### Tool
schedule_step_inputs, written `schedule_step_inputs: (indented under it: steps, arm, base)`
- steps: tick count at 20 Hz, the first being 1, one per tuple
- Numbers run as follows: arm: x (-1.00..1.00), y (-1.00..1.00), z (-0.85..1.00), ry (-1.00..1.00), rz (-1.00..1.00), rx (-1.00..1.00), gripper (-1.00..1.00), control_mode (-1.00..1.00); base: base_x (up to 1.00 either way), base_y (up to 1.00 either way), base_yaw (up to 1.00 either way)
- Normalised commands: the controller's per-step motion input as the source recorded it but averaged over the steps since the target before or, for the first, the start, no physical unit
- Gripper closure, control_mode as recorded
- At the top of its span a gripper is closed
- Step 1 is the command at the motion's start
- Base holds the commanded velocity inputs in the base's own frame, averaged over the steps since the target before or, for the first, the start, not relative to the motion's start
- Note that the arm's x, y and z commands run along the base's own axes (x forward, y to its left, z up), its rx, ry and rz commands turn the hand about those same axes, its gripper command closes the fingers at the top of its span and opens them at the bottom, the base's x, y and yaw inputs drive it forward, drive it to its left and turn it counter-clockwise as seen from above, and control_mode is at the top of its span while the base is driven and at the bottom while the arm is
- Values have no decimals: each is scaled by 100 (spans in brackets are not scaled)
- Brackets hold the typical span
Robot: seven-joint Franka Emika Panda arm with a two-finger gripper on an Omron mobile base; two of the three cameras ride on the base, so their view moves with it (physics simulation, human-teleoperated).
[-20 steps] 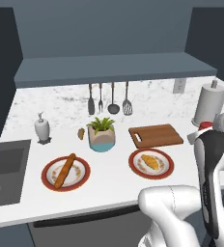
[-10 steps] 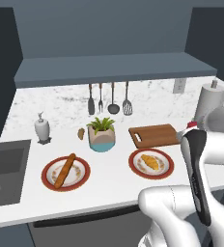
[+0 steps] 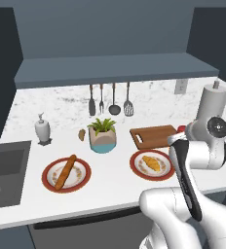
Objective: From the different types of pastries on the counter, select a croissant and place it on the cutting board. Then retrieve a jar of jam from the cabinet and place it alongside the croissant on the cutting board.
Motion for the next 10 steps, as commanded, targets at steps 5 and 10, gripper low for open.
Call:
schedule_step_inputs:
  steps: [5,10]
  arm:
    - [26,-4,-1,3,0,1,100,-100]
    - [43,-6,0,3,0,2,100,-100]
  base:
    - [0,0,0]
    - [0,0,0]
